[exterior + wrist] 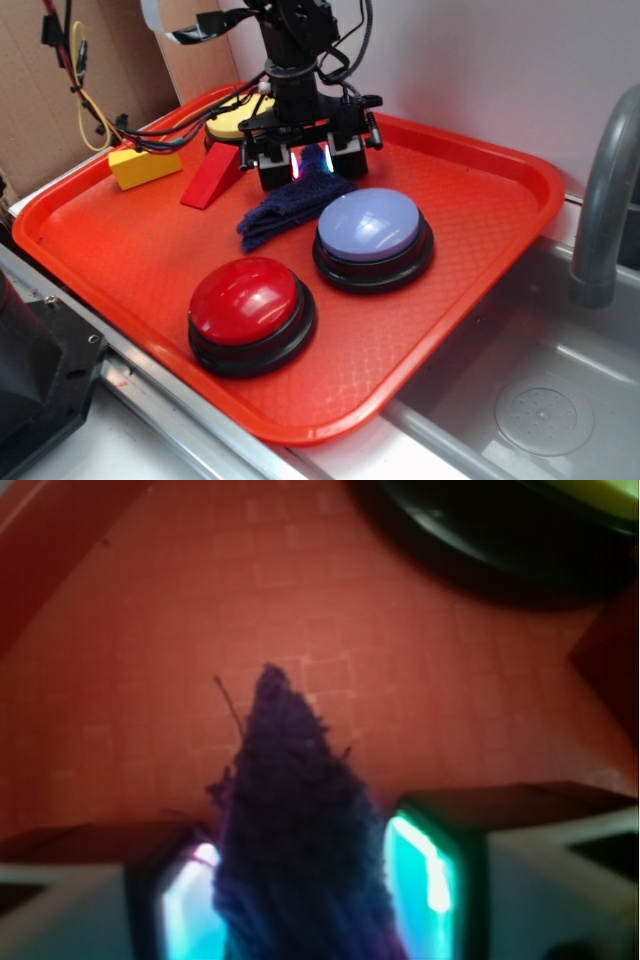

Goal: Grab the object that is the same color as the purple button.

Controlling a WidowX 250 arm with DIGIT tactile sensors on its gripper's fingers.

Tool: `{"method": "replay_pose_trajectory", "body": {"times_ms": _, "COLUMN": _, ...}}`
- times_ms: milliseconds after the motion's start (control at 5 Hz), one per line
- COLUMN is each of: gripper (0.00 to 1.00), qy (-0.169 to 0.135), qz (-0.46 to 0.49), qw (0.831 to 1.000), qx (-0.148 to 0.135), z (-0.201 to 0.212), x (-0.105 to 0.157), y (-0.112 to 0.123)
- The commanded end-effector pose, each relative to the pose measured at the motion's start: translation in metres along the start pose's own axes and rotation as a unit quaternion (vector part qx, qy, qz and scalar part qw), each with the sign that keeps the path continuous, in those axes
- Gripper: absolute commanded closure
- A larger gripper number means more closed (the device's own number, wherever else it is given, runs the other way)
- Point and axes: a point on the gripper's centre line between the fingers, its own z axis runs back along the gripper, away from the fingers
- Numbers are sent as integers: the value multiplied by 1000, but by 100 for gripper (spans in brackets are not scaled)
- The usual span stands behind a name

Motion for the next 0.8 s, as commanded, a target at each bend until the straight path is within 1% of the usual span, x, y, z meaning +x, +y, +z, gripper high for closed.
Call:
{"method": "replay_pose_trajectory", "body": {"times_ms": 0, "gripper": 100, "qy": -10, "qz": -19, "qw": 1000, "qx": -22, "z": 19, "x": 7, "y": 7}}
{"method": "replay_pose_trajectory", "body": {"times_ms": 200, "gripper": 100, "qy": -8, "qz": -53, "qw": 998, "qx": -25, "z": 32, "x": 11, "y": 8}}
{"method": "replay_pose_trajectory", "body": {"times_ms": 400, "gripper": 100, "qy": -26, "qz": -105, "qw": 994, "qx": -8, "z": 54, "x": 19, "y": 8}}
{"method": "replay_pose_trajectory", "body": {"times_ms": 600, "gripper": 100, "qy": -33, "qz": -198, "qw": 980, "qx": -2, "z": 92, "x": 20, "y": 16}}
